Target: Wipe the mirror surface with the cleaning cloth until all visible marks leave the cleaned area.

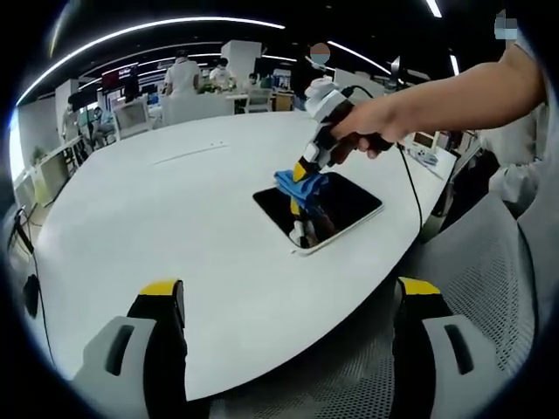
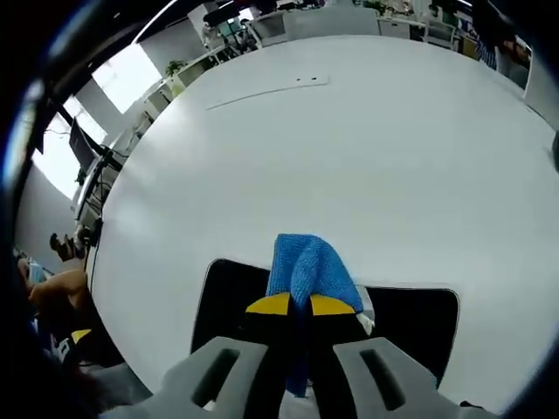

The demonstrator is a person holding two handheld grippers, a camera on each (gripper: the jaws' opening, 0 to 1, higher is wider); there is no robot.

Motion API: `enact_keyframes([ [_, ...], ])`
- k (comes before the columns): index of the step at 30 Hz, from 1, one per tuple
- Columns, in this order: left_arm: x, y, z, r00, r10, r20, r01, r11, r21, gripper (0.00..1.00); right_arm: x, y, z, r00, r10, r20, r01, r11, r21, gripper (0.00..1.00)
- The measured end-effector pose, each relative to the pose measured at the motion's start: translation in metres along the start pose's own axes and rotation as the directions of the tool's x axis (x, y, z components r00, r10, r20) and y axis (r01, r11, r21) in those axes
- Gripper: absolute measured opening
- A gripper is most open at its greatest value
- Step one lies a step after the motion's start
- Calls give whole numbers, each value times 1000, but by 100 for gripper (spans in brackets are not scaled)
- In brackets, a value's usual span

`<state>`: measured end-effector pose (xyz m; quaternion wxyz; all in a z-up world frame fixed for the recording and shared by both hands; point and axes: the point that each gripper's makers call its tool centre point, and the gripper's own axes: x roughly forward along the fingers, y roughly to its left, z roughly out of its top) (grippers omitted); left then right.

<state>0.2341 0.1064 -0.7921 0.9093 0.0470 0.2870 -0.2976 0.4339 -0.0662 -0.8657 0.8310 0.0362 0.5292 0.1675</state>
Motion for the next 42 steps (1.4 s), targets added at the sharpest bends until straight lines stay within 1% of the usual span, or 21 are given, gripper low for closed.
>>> enact_keyframes([
  [8,-1,0,2,1000,6,10,-6,1000,13,99,-4,-1,-3,1000,-2,3,2,1000,-9,0],
  [22,-1,-1,2,1000,7,14,-7,1000,20,99,-10,-15,-6,1000,-14,0,14,1000,-12,0],
  [24,-1,0,4,1000,9,21,-10,1000,18,99,-10,-18,-5,1000,-14,-1,14,1000,-10,0],
  [31,1,3,3,1000,23,14,-24,1000,21,99,-12,-23,-6,1000,-16,-5,16,1000,-9,0],
  [42,1,5,3,999,30,15,-31,999,21,99,-17,-43,-8,999,-35,-6,35,999,0,0],
])
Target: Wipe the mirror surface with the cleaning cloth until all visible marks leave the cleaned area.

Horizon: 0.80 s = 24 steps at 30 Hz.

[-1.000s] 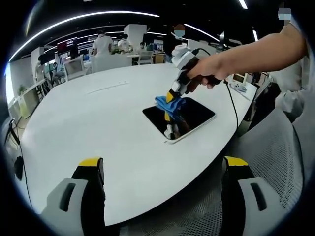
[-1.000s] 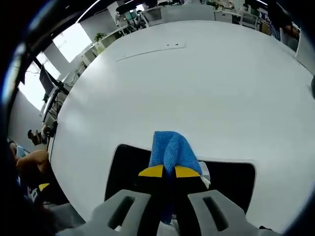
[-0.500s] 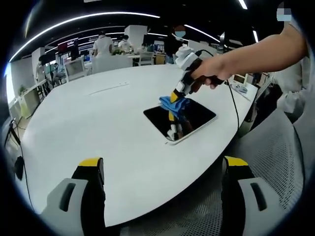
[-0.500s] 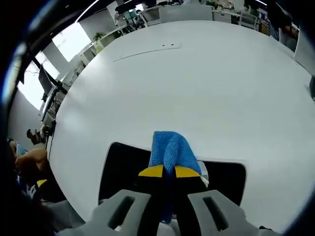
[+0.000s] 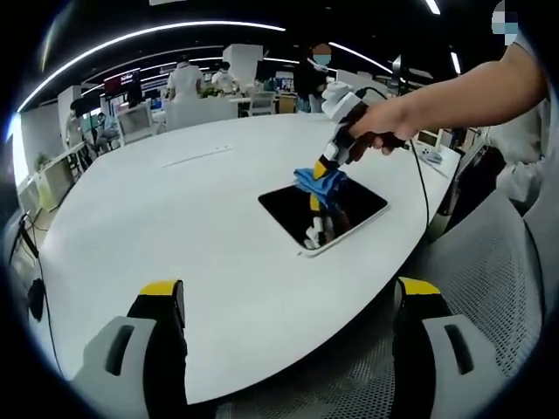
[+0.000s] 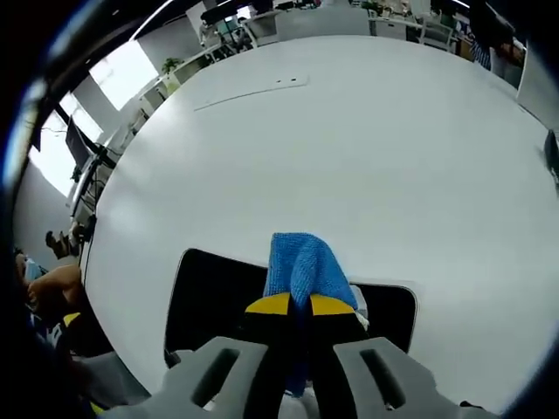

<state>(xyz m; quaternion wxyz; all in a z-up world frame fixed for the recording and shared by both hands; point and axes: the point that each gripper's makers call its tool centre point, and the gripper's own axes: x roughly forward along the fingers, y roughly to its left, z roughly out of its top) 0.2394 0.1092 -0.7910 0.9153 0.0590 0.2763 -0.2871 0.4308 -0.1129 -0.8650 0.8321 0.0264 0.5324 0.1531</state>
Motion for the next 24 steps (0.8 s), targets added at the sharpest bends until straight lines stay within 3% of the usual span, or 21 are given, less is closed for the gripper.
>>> enact_keyframes([
  [10,-1,0,0,1000,4,-2,-4,1000,-1,99,-1,-14,-2,1000,-15,-2,15,1000,9,0],
  [24,-1,1,-1,1000,9,-2,-9,1000,1,99,-4,-10,-13,1000,-15,-1,15,1000,18,0],
])
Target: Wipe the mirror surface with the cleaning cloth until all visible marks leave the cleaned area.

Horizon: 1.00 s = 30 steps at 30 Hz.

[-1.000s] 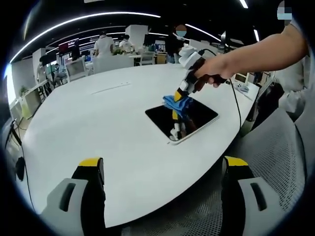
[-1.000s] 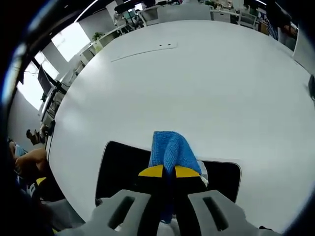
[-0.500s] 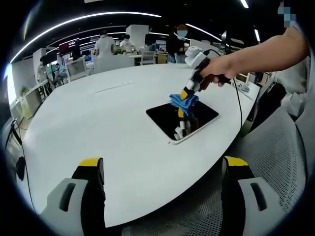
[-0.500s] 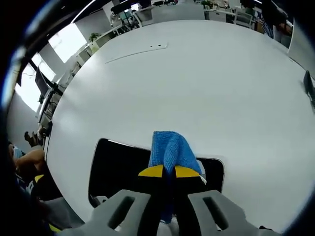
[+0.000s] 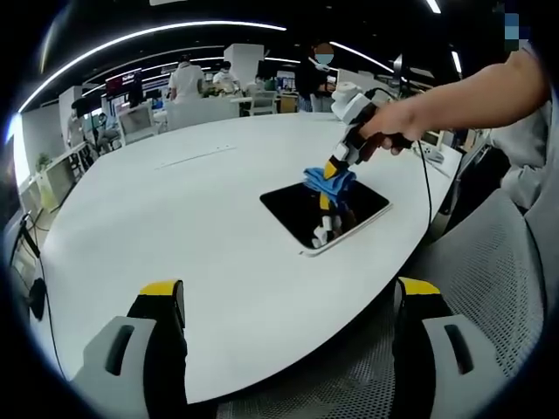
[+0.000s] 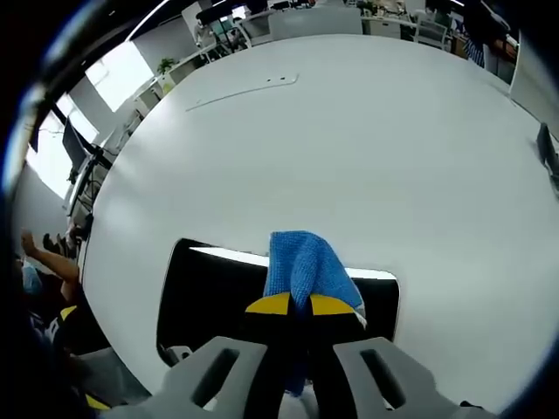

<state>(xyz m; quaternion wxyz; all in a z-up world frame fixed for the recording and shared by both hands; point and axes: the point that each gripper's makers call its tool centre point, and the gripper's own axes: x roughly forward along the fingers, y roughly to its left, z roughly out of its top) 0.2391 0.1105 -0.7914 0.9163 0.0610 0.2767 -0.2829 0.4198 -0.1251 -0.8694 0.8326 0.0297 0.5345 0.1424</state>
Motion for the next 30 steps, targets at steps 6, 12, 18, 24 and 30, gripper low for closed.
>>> enact_keyframes([
  [6,0,0,0,1000,1,2,-1,1000,0,99,-7,2,-14,1000,5,3,-5,1000,22,0],
  [12,-1,0,0,1000,2,1,-2,1000,-15,99,-12,5,-25,1000,11,3,-11,1000,24,0],
  [18,0,0,-2,1000,3,-2,-3,1000,-8,99,-21,8,-39,1000,26,9,-26,999,38,0],
  [24,1,3,2,1000,16,24,-16,1000,0,99,-24,8,-52,999,39,10,-39,999,37,0],
  [30,1,7,2,999,27,26,-28,1000,9,99,-27,11,-60,999,48,14,-49,997,52,0],
])
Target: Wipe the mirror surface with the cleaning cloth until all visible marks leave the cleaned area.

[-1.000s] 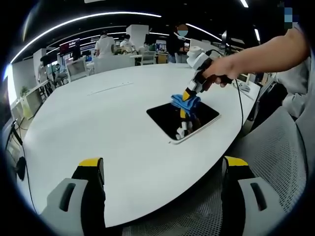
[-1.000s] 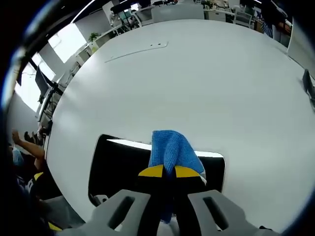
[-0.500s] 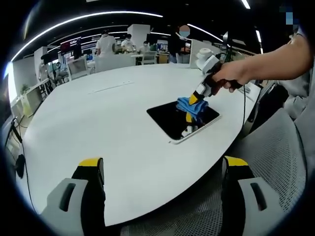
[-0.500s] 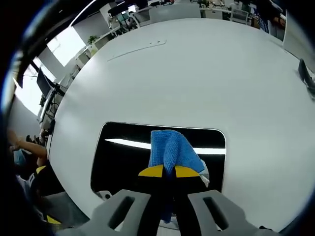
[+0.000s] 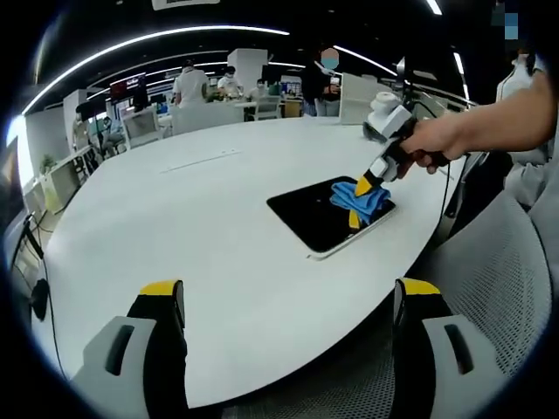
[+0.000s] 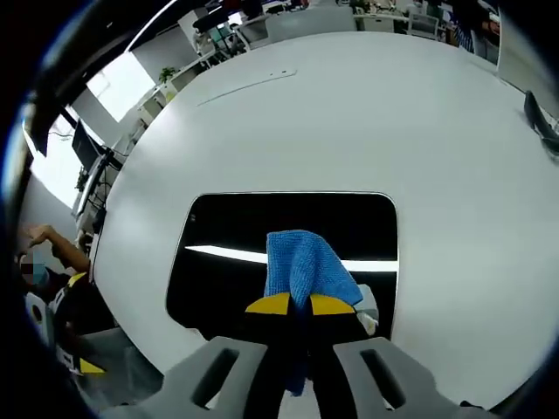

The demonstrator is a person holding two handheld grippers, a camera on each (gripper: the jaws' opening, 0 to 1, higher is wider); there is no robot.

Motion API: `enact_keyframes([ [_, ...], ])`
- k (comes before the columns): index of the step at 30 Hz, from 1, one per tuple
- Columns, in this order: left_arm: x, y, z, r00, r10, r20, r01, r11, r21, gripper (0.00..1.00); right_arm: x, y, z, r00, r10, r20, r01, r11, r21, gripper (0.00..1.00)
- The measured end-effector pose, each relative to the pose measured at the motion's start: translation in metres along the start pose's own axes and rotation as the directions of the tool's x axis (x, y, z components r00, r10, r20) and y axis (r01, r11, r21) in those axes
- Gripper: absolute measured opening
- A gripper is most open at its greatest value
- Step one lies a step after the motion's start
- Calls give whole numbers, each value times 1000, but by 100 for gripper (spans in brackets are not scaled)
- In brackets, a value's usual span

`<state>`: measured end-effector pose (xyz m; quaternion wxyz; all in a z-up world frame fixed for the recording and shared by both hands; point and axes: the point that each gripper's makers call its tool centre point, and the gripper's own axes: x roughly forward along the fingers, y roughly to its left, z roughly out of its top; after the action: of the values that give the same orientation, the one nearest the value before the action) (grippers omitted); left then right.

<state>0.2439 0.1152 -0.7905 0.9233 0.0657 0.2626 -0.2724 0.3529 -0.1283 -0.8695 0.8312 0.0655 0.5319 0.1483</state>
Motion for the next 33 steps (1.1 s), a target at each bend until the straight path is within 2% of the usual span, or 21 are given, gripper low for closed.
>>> enact_keyframes([
  [8,6,13,7,1000,-4,14,4,1000,13,99,-7,3,-13,1000,7,2,-7,1000,11,0],
  [9,5,14,6,1000,-2,23,2,1000,-9,99,-8,3,-14,1000,7,1,-7,1000,12,0],
  [10,2,16,-4,1000,5,-24,-5,1000,-6,99,-9,3,-15,1000,5,1,-5,1000,10,0],
  [12,5,13,6,1000,-7,28,7,1000,7,99,-10,4,-17,1000,4,0,-4,1000,11,0],
  [15,5,14,3,1000,-9,10,9,1000,4,99,-12,4,-20,1000,6,2,-6,1000,23,0],
  [33,6,10,2,1000,-27,6,27,1000,1,99,-20,7,-35,1000,20,-2,-20,999,39,0],
])
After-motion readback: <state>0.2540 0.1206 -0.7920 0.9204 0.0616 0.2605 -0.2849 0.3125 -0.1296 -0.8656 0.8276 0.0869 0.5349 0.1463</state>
